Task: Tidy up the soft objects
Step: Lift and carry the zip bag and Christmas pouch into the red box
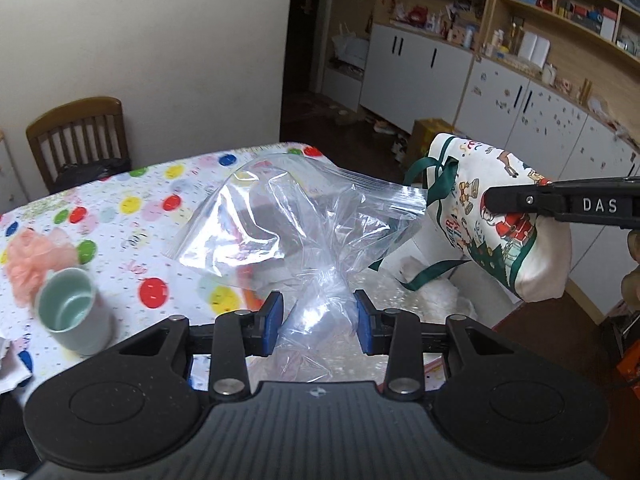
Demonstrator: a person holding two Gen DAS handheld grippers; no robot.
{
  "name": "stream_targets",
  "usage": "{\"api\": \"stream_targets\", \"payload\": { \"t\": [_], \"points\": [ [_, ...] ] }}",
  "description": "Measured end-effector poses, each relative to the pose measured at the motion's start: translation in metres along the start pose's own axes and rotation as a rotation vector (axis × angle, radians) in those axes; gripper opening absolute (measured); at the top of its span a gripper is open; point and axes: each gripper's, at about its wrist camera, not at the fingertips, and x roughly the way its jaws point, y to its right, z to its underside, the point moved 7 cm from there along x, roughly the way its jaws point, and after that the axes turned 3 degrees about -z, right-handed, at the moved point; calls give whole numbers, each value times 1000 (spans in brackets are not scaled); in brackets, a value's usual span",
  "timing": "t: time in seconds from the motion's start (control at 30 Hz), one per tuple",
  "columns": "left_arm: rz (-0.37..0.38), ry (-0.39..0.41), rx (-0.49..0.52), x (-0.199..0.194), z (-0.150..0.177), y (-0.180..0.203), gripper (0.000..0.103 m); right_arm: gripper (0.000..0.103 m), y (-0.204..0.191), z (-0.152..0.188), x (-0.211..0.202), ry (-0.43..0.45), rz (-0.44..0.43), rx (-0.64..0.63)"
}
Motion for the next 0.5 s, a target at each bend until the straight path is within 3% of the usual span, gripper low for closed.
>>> {"api": "stream_targets", "payload": {
  "t": [0.5],
  "points": [
    [-8, -151, -22, 87, -2, 37, 37, 7, 30, 35, 49, -126, 0, -59]
  ]
}}
